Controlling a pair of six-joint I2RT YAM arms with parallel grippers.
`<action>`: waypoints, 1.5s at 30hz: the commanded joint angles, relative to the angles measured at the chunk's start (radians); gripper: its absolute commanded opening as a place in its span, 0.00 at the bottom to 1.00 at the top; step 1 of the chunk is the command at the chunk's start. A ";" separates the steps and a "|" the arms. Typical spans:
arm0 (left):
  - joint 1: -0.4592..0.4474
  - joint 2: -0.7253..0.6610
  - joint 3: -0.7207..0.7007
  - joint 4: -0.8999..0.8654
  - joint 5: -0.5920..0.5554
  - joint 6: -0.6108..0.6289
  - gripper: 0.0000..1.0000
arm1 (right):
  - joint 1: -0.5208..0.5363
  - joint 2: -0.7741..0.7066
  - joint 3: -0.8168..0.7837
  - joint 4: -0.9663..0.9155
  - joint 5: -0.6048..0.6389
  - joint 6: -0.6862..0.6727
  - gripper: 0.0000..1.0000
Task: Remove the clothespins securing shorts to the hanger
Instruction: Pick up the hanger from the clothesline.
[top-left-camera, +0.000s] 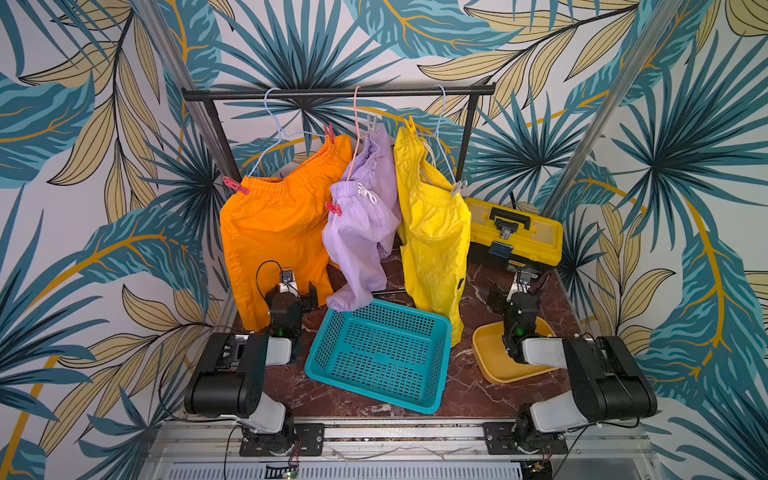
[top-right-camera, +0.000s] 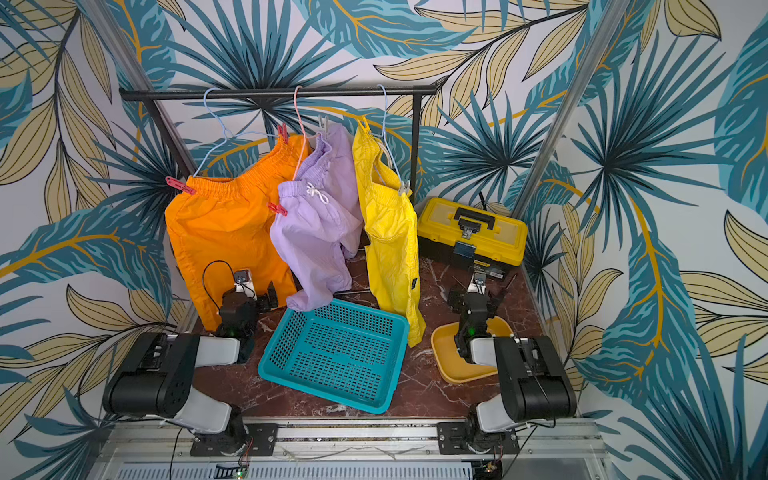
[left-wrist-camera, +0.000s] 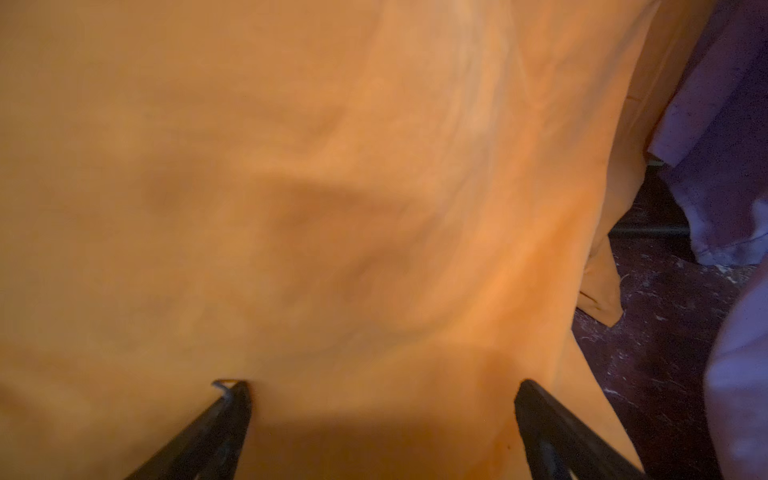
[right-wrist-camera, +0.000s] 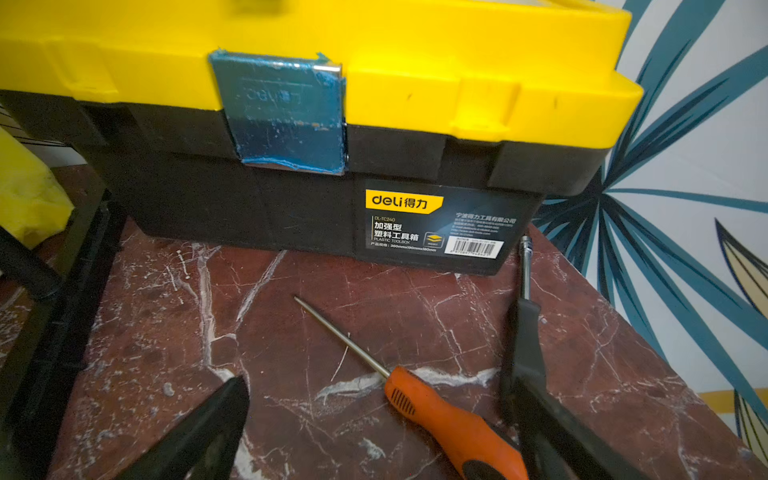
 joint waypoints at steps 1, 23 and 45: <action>-0.003 0.004 0.011 0.010 0.067 0.030 1.00 | -0.004 -0.012 0.008 -0.006 -0.002 0.007 0.99; 0.006 -0.001 0.008 0.012 0.091 0.030 1.00 | -0.001 -0.062 0.004 -0.040 -0.027 -0.010 0.99; -0.190 -0.612 0.419 -0.951 -0.316 -0.135 1.00 | 0.027 -0.449 0.345 -0.920 -0.322 0.118 1.00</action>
